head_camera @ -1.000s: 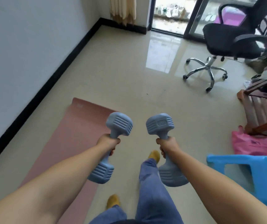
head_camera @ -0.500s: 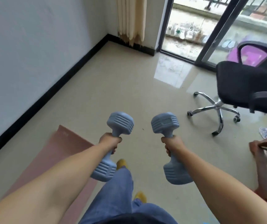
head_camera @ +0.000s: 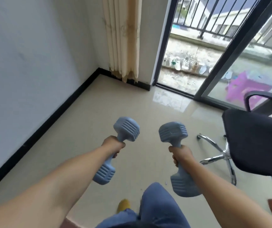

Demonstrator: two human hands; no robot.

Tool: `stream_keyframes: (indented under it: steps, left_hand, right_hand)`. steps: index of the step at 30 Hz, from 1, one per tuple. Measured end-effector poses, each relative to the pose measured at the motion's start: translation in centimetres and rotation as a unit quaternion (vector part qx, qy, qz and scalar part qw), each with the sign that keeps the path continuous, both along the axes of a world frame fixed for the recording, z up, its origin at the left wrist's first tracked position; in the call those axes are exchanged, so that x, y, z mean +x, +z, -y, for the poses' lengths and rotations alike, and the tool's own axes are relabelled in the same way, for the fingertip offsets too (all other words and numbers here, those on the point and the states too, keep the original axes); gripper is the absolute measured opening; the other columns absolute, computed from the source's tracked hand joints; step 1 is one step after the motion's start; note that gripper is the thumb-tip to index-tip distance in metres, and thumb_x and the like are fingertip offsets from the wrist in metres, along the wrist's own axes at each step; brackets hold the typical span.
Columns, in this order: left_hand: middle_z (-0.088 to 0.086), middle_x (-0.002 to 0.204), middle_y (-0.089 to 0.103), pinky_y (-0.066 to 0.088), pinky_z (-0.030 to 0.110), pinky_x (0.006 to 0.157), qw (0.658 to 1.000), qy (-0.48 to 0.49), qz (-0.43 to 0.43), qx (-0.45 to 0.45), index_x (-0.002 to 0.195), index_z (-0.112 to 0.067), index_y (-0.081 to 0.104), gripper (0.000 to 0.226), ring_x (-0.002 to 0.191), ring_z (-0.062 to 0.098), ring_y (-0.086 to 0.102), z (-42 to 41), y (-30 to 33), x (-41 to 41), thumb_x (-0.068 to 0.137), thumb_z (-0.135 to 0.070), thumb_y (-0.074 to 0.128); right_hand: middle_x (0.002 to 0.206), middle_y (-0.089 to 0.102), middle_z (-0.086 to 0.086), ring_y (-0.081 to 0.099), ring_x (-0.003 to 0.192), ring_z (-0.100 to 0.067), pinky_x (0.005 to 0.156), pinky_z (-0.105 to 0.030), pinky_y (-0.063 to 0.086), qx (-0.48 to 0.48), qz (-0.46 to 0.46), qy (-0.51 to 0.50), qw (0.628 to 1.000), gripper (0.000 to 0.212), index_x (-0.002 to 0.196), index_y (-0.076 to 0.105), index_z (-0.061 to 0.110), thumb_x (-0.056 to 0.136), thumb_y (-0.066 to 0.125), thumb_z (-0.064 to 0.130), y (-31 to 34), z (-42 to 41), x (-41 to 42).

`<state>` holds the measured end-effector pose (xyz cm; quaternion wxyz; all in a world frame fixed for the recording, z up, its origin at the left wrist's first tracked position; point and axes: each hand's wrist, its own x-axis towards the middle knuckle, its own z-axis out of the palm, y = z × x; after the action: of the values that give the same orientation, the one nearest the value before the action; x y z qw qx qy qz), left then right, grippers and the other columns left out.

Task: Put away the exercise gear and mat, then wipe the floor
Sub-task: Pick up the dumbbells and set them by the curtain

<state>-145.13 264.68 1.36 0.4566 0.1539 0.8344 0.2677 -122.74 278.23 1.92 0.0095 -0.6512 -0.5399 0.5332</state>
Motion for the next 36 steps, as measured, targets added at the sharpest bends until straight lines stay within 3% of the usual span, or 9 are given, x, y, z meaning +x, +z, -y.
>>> stream_keyframes:
  steps: [11,17,22,28,33,36]
  left_hand:
    - [0.009,0.057,0.049,0.039,0.026,0.051,0.999,0.021,-0.011,-0.039,0.076,-0.005,0.050,0.010,0.049,0.024,0.046,-26.3,-2.7,-15.4,0.083,-0.012,0.053]
    - [0.009,0.054,0.046,0.038,0.025,0.049,0.998,0.038,0.006,-0.051,0.071,-0.005,0.047,0.018,0.047,0.025,0.043,-37.1,-3.2,-23.8,0.085,-0.013,0.054]
    - [0.009,0.053,0.048,0.038,0.025,0.048,0.997,0.039,0.025,-0.063,0.072,-0.006,0.051,0.014,0.043,0.022,0.041,-46.4,-7.4,-33.0,0.081,-0.015,0.057]
    - [0.008,0.053,0.050,0.040,0.026,0.052,0.994,-0.033,0.025,-0.102,0.070,-0.008,0.053,0.013,0.045,0.023,0.044,-57.7,-17.1,-43.2,0.080,-0.016,0.057]
    - [0.008,0.052,0.048,0.039,0.027,0.054,0.993,-0.039,0.046,-0.103,0.078,-0.007,0.057,0.010,0.044,0.023,0.043,-66.1,-32.3,-47.9,0.080,-0.017,0.058]
    - [0.008,0.054,0.047,0.037,0.025,0.048,0.995,-0.034,0.053,-0.083,0.074,-0.009,0.055,0.013,0.044,0.022,0.040,-69.1,-41.5,-48.6,0.084,-0.016,0.059]
  right_hand:
    - [0.054,0.045,-0.009,0.041,0.044,-0.020,0.047,-0.023,0.032,-0.011,0.009,-0.007,1.000,0.011,0.071,0.048,0.007,0.081,0.053,0.010,-2.7,-26.8,-15.1]
    - [0.054,0.045,-0.008,0.039,0.044,-0.019,0.046,-0.023,0.031,-0.022,0.018,0.032,0.999,0.007,0.072,0.048,0.008,0.078,0.051,0.009,-2.6,-37.8,-24.8]
    - [0.052,0.044,-0.008,0.039,0.044,-0.019,0.046,-0.023,0.031,-0.036,0.004,0.003,0.999,0.012,0.069,0.045,0.008,0.079,0.051,0.009,-6.6,-45.5,-33.5]
    - [0.051,0.045,-0.009,0.041,0.043,-0.021,0.044,-0.024,0.035,-0.087,-0.006,-0.089,0.992,0.016,0.068,0.046,0.006,0.082,0.052,0.008,-16.2,-53.6,-43.7]
    - [0.053,0.042,-0.011,0.039,0.040,-0.020,0.040,-0.023,0.032,-0.133,-0.056,-0.196,0.970,0.014,0.073,0.045,0.005,0.084,0.052,0.003,-32.3,-58.8,-50.3]
    - [0.054,0.042,-0.010,0.039,0.039,-0.019,0.041,-0.022,0.034,-0.145,-0.068,-0.235,0.959,0.014,0.073,0.045,0.007,0.083,0.053,0.006,-41.7,-60.9,-53.2]
